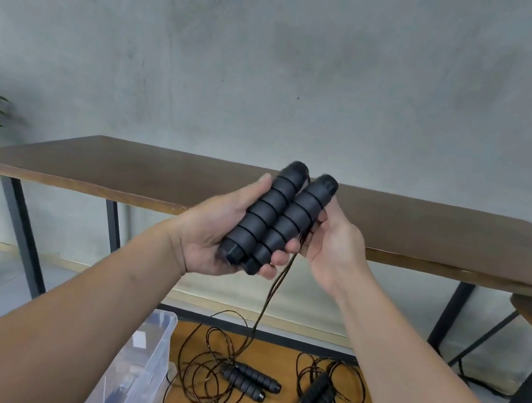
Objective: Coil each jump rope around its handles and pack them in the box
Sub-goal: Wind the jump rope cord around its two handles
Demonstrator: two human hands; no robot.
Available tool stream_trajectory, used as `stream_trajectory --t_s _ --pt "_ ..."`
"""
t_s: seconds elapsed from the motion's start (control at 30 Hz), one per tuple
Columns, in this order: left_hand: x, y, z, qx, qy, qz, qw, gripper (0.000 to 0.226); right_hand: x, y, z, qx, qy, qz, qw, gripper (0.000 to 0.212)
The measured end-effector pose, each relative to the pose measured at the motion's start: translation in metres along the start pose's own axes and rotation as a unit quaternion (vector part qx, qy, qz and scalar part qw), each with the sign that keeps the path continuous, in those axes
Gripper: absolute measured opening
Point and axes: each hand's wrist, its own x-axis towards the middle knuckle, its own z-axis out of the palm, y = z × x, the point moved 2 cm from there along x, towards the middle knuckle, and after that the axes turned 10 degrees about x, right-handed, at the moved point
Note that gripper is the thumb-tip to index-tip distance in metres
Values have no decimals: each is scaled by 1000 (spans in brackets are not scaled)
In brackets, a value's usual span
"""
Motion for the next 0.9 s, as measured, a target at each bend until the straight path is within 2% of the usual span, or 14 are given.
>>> stream_trajectory --t_s 0.1,0.27,0.37,0.47,0.57,0.7,0.77,0.9 --pt "-3 18 -6 18 60 32 998 68 -1 4 -5 -35 -33 19 999 47" --pt "4 13 -15 36 142 43 988 69 -8 4 -13 -124 -42 68 989 44" --pt "13 6 -20 66 224 57 971 74 -19 8 -10 -155 -75 136 976 44" --pt "21 -2 -20 125 287 47 949 73 -24 11 -8 -251 -86 155 952 46" --pt "27 -10 -19 91 272 25 958 68 -26 9 -8 -318 -123 161 926 45" --pt "26 -19 -18 -13 161 -1 987 66 -32 2 -8 -341 -185 182 904 38" --pt "23 -24 -18 -48 123 0 991 60 -36 0 -10 -342 -212 209 891 44" --pt "24 -25 -20 -28 127 15 991 61 -42 6 -15 -298 -216 237 899 46"
